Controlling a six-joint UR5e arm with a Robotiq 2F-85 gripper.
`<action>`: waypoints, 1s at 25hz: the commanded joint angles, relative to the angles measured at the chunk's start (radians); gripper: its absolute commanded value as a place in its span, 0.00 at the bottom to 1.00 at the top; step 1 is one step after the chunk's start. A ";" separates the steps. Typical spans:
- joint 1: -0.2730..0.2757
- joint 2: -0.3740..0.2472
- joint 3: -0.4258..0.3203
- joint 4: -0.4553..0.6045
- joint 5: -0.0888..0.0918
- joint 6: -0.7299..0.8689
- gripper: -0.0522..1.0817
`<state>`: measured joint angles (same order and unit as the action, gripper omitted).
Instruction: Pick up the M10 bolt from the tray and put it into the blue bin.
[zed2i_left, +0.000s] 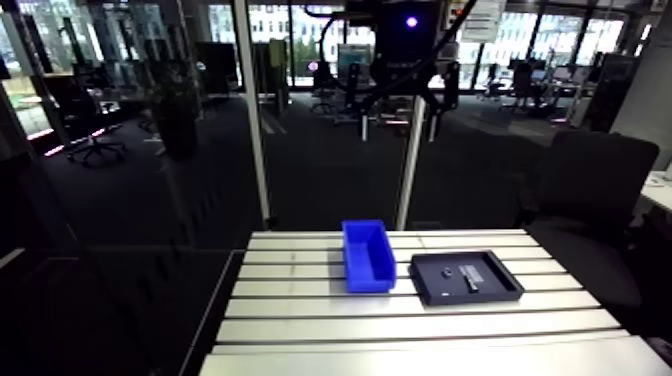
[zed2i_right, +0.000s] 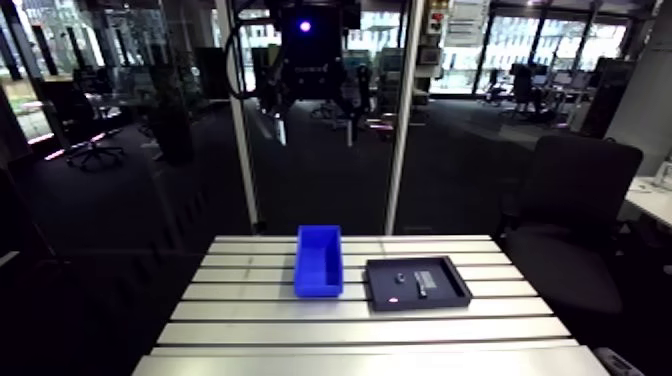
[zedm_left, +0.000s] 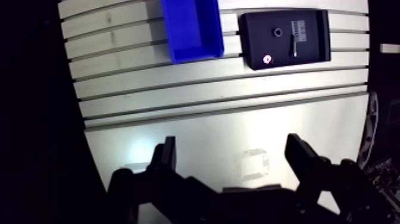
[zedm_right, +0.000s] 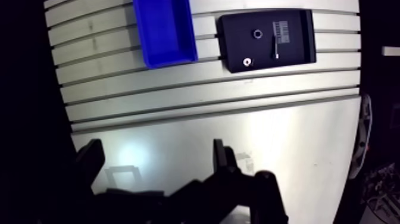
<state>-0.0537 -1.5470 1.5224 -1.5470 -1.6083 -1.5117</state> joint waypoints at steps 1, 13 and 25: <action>-0.002 0.003 -0.020 0.008 -0.002 0.000 0.05; -0.002 0.003 -0.020 0.008 -0.002 0.000 0.05; -0.002 0.003 -0.023 0.009 -0.003 0.000 0.05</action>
<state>-0.0557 -1.5440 1.5001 -1.5387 -1.6099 -1.5117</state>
